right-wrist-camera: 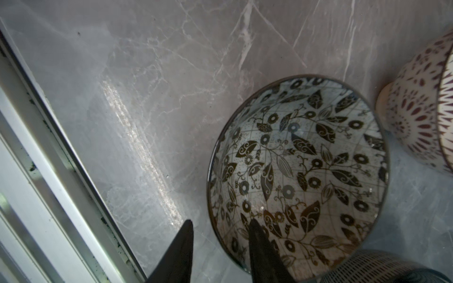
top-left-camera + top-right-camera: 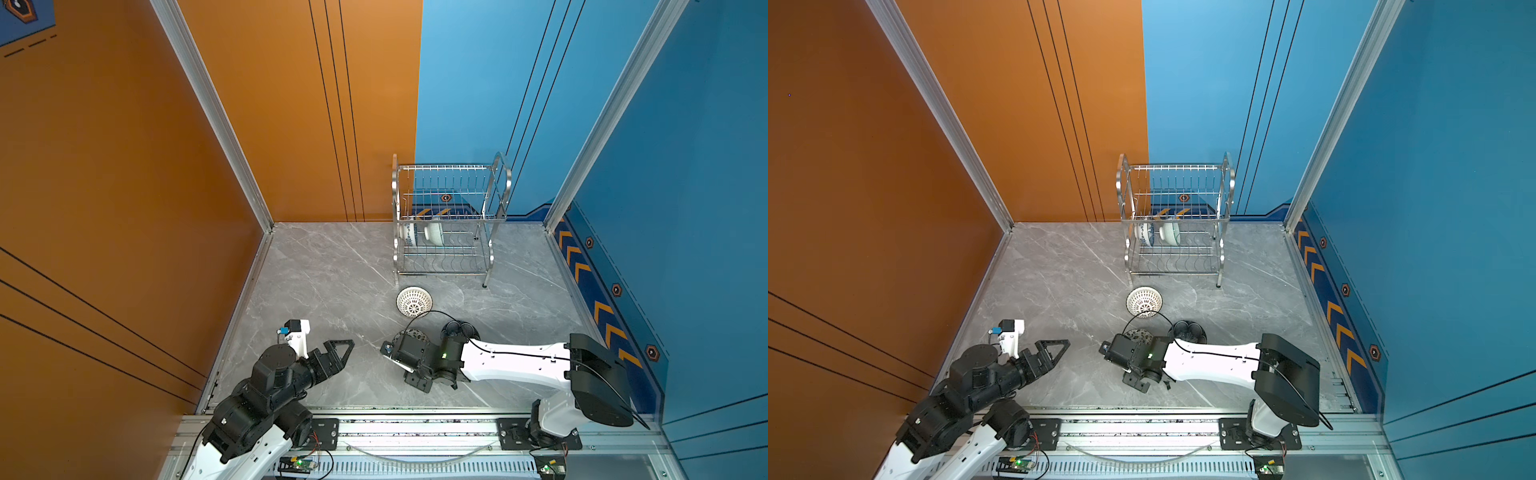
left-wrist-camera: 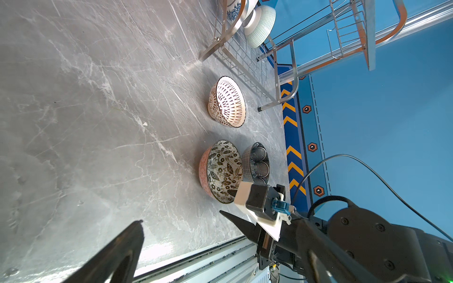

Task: Load bowls into a dish rack
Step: Pick up the bowl from the center of the table.

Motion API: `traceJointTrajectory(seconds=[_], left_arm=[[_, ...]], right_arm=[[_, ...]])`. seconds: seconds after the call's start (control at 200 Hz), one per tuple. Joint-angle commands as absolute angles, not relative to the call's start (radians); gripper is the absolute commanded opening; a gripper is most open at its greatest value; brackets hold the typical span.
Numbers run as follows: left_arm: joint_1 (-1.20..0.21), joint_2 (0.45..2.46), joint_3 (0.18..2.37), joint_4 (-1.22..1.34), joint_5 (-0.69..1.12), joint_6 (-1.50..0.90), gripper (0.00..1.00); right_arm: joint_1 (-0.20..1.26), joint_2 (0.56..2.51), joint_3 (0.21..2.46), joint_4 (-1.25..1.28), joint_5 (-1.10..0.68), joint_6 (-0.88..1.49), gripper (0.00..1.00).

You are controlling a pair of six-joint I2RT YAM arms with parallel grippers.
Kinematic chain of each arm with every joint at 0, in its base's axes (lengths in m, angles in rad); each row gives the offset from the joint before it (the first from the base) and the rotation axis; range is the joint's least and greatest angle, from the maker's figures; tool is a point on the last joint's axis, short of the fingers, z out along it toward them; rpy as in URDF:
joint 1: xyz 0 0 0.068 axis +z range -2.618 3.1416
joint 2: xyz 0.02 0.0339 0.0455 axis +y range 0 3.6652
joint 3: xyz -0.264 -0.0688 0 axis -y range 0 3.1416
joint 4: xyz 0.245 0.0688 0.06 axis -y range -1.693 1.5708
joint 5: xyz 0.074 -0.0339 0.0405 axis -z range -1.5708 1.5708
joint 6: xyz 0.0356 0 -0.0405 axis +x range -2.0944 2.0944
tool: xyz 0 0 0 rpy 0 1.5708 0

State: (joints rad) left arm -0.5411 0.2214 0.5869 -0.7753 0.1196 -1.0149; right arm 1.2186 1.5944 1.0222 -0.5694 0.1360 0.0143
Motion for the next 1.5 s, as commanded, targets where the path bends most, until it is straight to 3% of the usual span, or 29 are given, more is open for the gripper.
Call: traceJointTrajectory(seconds=[0.0,0.355,1.261,1.387,1.447,1.497], left_arm=[[-0.531,0.207,0.560,-0.773,0.102,-1.019,0.98],[-0.528,0.195,0.554,-0.757,0.100,-1.029,0.98],[-0.523,0.201,0.545,-0.738,0.097,-1.031,0.98],[-0.521,0.207,0.547,-0.737,0.098,-1.030,0.98],[-0.520,0.209,0.548,-0.738,0.097,-1.028,0.98],[-0.520,0.212,0.549,-0.737,0.095,-1.026,0.98]], right_arm=[[1.210,1.603,1.049,-0.604,0.164,-0.015,0.37],[1.210,1.649,1.065,-0.606,0.165,-0.048,0.29],[1.221,1.693,1.081,-0.647,0.178,-0.148,0.24],[1.224,1.693,1.088,-0.648,0.170,-0.162,0.18],[1.222,1.690,1.092,-0.649,0.158,-0.169,0.03],[1.221,1.688,1.095,-0.649,0.148,-0.174,0.00]])
